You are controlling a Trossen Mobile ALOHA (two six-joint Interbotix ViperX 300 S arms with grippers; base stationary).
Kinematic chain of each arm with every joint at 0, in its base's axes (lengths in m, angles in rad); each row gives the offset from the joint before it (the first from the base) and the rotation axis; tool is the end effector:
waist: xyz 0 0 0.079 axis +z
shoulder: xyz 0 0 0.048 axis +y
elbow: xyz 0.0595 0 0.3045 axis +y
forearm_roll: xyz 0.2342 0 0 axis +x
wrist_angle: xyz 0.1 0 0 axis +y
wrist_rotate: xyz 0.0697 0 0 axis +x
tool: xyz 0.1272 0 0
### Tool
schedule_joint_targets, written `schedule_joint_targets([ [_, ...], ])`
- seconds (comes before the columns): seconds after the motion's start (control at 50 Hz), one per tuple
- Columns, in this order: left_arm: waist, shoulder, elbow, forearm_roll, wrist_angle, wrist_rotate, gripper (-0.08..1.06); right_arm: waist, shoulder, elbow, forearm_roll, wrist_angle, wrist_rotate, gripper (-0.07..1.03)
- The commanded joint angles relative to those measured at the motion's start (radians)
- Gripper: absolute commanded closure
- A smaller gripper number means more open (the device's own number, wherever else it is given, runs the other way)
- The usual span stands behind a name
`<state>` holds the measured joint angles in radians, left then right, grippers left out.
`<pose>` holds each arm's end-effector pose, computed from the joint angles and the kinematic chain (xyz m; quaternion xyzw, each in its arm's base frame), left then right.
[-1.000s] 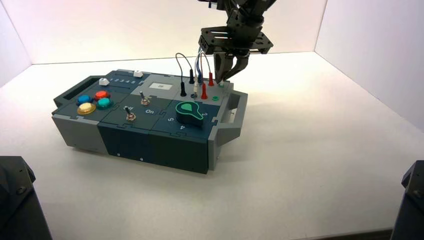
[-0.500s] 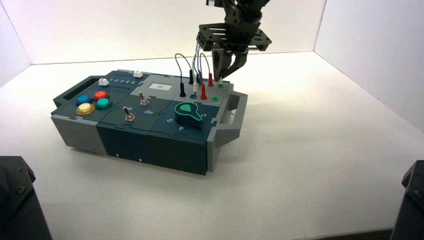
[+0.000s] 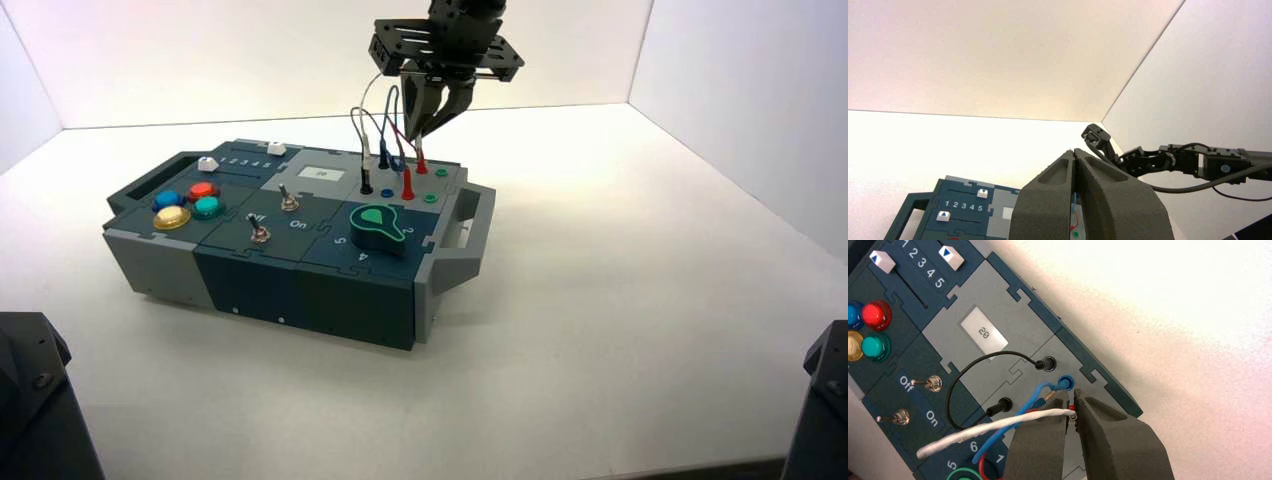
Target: Pull the white wire.
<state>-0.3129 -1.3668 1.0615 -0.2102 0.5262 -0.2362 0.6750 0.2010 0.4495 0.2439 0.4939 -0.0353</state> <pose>0.2068 -0.0886 0.3063 -0.1914 0.1455 -0.1800 0.9538 0.3514 0.3101 0.0340 -0.0775 0.5425 0.2770 0.7893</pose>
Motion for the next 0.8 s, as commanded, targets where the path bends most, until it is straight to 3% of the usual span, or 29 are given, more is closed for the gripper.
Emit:
schedule_joint_targets([
  [0.02, -0.006, 0.012, -0.025, 0.003, -0.011, 0.002, 1.01, 0.011, -0.043, -0.025, -0.002, 0.005, -0.006, 0.99],
  [0.3, -0.006, 0.012, -0.017, 0.003, -0.011, 0.003, 1.01, 0.011, -0.066, -0.043, -0.009, 0.014, -0.020, 0.91],
  [0.36, -0.006, 0.011, -0.015, 0.003, -0.011, 0.003, 1.01, 0.011, -0.071, -0.044, -0.009, 0.018, -0.018, 0.84],
  [0.44, -0.006, 0.009, -0.015, 0.003, -0.011, 0.003, 1.01, 0.009, -0.075, -0.044, -0.006, 0.026, -0.017, 0.67],
  [0.48, -0.006, 0.011, -0.015, 0.003, -0.011, 0.003, 1.01, 0.011, -0.078, -0.044, -0.006, 0.029, -0.015, 0.64],
  [0.8, -0.006, 0.009, 0.002, 0.003, -0.015, 0.003, 1.01, 0.011, -0.055, -0.080, -0.005, 0.037, -0.015, 0.68],
])
